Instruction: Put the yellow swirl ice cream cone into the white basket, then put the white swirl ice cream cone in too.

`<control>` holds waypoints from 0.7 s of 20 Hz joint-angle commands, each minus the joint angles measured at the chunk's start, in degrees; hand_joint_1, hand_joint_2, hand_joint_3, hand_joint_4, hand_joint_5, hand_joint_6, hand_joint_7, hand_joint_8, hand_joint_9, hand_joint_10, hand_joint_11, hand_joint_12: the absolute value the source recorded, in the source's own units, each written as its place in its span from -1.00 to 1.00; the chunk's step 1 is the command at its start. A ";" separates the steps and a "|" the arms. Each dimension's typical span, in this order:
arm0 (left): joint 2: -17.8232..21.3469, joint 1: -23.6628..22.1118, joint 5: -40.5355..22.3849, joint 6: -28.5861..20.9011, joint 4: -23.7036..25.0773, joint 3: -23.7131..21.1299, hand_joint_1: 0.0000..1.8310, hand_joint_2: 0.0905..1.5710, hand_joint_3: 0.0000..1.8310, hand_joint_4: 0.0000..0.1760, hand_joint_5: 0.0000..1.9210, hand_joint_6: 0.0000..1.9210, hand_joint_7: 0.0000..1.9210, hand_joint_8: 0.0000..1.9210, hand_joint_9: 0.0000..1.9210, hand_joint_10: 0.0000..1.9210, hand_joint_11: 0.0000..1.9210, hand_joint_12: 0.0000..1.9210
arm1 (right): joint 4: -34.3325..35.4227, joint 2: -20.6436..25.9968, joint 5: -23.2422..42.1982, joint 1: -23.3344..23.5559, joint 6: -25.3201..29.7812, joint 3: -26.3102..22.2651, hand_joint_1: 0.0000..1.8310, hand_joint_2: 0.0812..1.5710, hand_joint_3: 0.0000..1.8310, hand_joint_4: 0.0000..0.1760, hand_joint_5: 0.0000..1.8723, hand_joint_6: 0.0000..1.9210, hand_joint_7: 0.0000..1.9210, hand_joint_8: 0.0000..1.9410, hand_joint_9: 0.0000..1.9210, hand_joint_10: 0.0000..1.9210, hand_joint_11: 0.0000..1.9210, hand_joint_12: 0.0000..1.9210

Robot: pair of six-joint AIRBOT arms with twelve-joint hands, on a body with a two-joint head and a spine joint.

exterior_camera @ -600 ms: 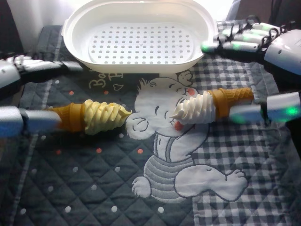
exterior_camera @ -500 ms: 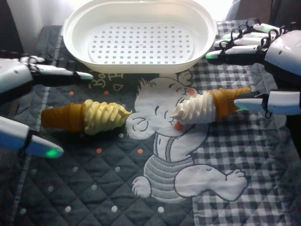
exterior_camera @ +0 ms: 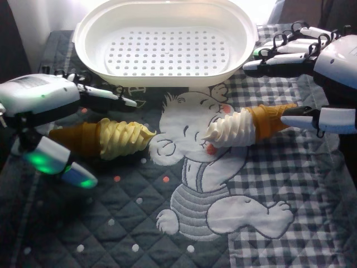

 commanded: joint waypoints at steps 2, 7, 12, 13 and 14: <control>-1.74 -1.44 -3.38 0.57 -0.39 1.24 0.03 -0.14 -1.00 -0.75 -0.39 -0.99 -0.27 -0.98 -0.18 -0.96 -0.65 0.15 | 2.01 -0.13 6.37 0.55 0.16 0.27 0.00 0.52 -1.00 -0.41 -0.55 -1.00 -0.69 -1.00 -0.72 -1.00 -1.00 -0.16; -3.19 -2.57 -2.19 1.55 -0.41 2.27 0.09 0.01 -1.00 -1.00 -0.12 -0.99 0.04 -0.95 -0.25 0.09 -0.48 0.62 | 2.01 -0.16 6.37 0.55 0.16 0.38 -0.01 0.52 -1.00 -0.50 -0.52 -1.00 -0.68 -1.00 -0.72 -1.00 -1.00 -0.15; -4.83 -2.95 -2.19 1.53 -1.41 3.69 0.31 0.25 -1.00 -1.00 0.26 -0.41 -0.01 0.42 0.07 0.82 0.12 0.99 | 2.01 -0.30 6.37 0.55 0.16 0.49 0.06 0.55 -1.00 -0.54 -0.52 -1.00 -0.67 -1.00 -0.74 -1.00 -1.00 -0.26; -4.96 -3.07 -2.25 1.52 -1.51 3.83 0.31 0.25 -1.00 -1.00 0.26 -0.40 -0.01 0.36 0.11 0.75 0.13 0.96 | 2.01 -0.30 6.37 0.55 0.16 0.51 0.11 0.54 -1.00 -0.77 -0.52 -0.99 -0.66 -1.00 -0.74 -1.00 -1.00 -0.26; -5.00 -3.24 -2.44 1.52 -1.56 3.89 0.31 0.25 -1.00 -1.00 0.28 -0.44 0.02 0.30 0.17 0.71 0.18 0.94 | 2.01 -0.30 6.37 0.55 0.16 0.58 0.05 0.55 -1.00 -0.58 -0.52 -1.00 -0.67 -1.00 -0.74 -1.00 -1.00 -0.26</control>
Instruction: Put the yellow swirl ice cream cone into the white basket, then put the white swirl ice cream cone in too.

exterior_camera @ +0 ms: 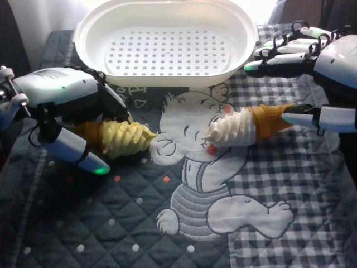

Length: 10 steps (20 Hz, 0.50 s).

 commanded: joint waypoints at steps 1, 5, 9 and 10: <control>-0.42 -0.99 -4.90 0.26 -0.33 0.30 0.31 0.23 -1.00 -1.00 0.31 -0.50 -0.03 0.55 0.20 0.93 0.29 0.99 | 2.03 -0.17 6.39 0.55 0.16 0.40 0.02 0.55 -1.00 -0.35 -0.52 -1.00 -0.69 -1.00 -0.74 -1.00 -1.00 -0.26; 1.12 -2.60 -6.61 0.25 -0.30 -0.19 0.32 0.20 -1.00 -1.00 0.38 -0.62 -0.09 0.90 0.26 1.00 0.38 1.00 | 2.03 -0.17 6.39 0.55 0.16 0.51 0.12 0.55 -1.00 -0.64 -0.52 -1.00 -0.67 -1.00 -0.73 -0.99 -1.00 -0.24; 4.67 -5.99 -12.85 -4.95 4.22 -1.99 0.39 0.30 -1.00 -1.00 0.37 -0.80 0.07 0.19 0.12 0.12 0.02 0.37 | 2.04 -0.17 6.39 0.55 0.16 0.53 0.09 0.54 -1.00 -0.77 -0.51 -1.00 -0.65 -1.00 -0.71 -0.99 -1.00 -0.22; 5.05 -7.04 -13.95 -6.34 5.45 -1.96 0.39 0.26 -1.00 -1.00 0.34 -0.65 0.19 -0.10 0.11 -0.08 -0.12 0.32 | 2.04 -0.17 6.39 0.54 0.16 0.53 0.12 0.52 -1.00 -0.90 -0.48 -1.00 -0.62 -0.99 -0.69 -0.99 -1.00 -0.18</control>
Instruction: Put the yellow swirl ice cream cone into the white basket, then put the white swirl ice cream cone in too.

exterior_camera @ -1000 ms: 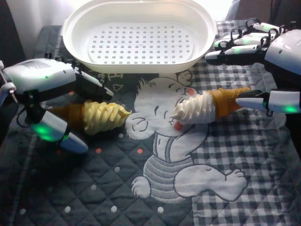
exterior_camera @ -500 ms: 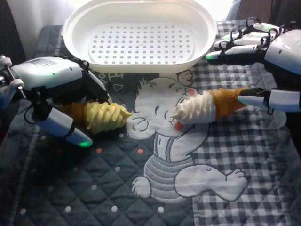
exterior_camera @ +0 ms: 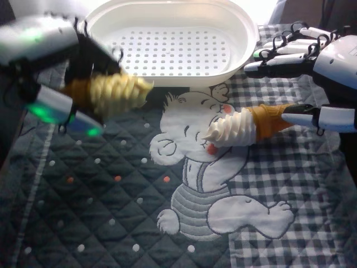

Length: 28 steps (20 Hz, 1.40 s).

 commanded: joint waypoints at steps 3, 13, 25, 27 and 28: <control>-0.61 -5.81 -8.24 -0.66 1.14 1.10 0.41 0.27 -1.00 -1.00 0.43 -0.96 0.18 0.01 0.25 -0.20 0.01 0.33 | 1.99 0.02 6.37 0.54 0.16 0.35 0.12 0.52 -1.00 -0.92 -0.48 -1.00 -0.62 -1.00 -0.68 -1.00 -1.00 -0.18; -21.70 -15.08 16.32 6.76 -8.48 28.35 0.41 0.24 -1.00 -1.00 0.24 -0.49 0.37 -0.42 0.39 -0.84 -0.06 0.01 | 1.16 -2.51 6.37 0.55 0.32 2.22 -0.10 0.54 -1.00 -0.85 -0.46 -1.00 -0.59 -1.00 -0.57 -1.00 -0.83 -0.26; -14.83 -13.97 6.06 6.78 -7.93 18.76 -0.15 0.09 -1.00 0.13 -0.53 -1.00 -0.39 -1.00 -0.31 -0.99 -0.77 0.23 | 0.75 -2.91 7.83 0.57 3.10 2.37 -0.13 0.50 -1.00 -0.12 -0.50 -1.00 -0.62 -1.00 -0.59 -1.00 -0.72 -0.52; -7.11 -11.06 -3.13 7.80 -8.01 9.49 -0.14 0.05 -1.00 0.57 -0.48 -1.00 -0.41 -1.00 -0.31 -0.99 -0.97 0.31 | 1.10 -3.18 8.53 0.62 3.13 2.17 0.02 0.31 -1.00 -0.36 -0.51 -1.00 -0.62 -1.00 -0.61 -1.00 -0.77 -0.45; -5.08 -9.89 -5.12 8.70 -8.78 7.14 -0.14 0.05 -1.00 0.57 -0.48 -1.00 -0.41 -1.00 -0.31 -0.99 -0.97 0.31 | 1.22 -3.38 8.55 0.64 3.13 2.19 0.02 0.31 -1.00 -0.36 -0.51 -1.00 -0.62 -1.00 -0.61 -1.00 -0.77 -0.45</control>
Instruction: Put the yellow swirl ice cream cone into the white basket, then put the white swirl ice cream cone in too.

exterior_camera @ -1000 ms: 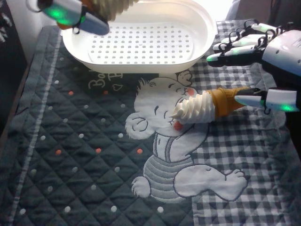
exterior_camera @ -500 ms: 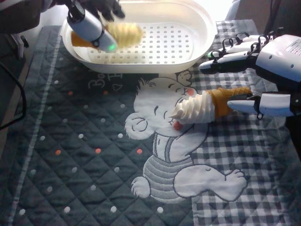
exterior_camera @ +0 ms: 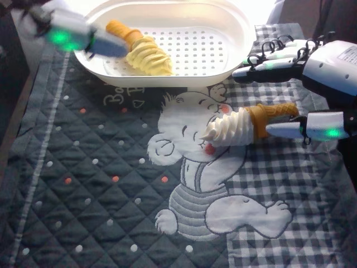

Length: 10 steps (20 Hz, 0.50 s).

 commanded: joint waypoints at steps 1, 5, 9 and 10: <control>1.73 0.80 -9.87 0.57 -1.35 -1.48 -0.11 0.04 -1.00 0.08 -0.49 -0.99 -0.51 -1.00 -0.56 -1.00 -1.00 0.14 | 2.15 -0.63 6.78 0.85 0.24 0.10 0.12 0.20 -0.99 0.06 -0.53 -1.00 -0.64 -1.00 -0.62 -1.00 -0.81 -0.35; 7.08 7.93 -17.53 0.45 -2.85 -8.26 -0.08 0.06 -0.99 -0.64 -0.48 -1.00 -0.48 -1.00 -0.51 -1.00 -1.00 0.18 | 1.96 -1.63 6.26 0.94 0.23 0.24 0.07 0.17 -1.00 0.59 -0.61 -1.00 -0.69 -0.99 -0.70 -0.99 -1.00 -0.09; 11.04 14.99 -25.14 -1.29 -4.46 -13.16 -0.03 0.06 -1.00 -1.00 -0.44 -1.00 -0.47 -1.00 -0.53 -0.99 -1.00 0.14 | 0.18 -3.19 2.91 0.95 0.23 1.14 0.16 0.13 -1.00 0.36 -0.51 -1.00 -0.59 -0.99 -0.56 -0.98 -0.97 0.21; 11.51 16.12 -26.74 -1.84 -4.95 -13.66 -0.03 0.08 -0.99 -1.00 -0.45 -1.00 -0.47 -1.00 -0.52 -0.99 -1.00 0.23 | -0.16 -3.37 1.86 0.96 0.23 1.44 0.16 0.12 -1.00 0.33 -0.50 -1.00 -0.56 -0.99 -0.53 -0.98 -0.95 0.23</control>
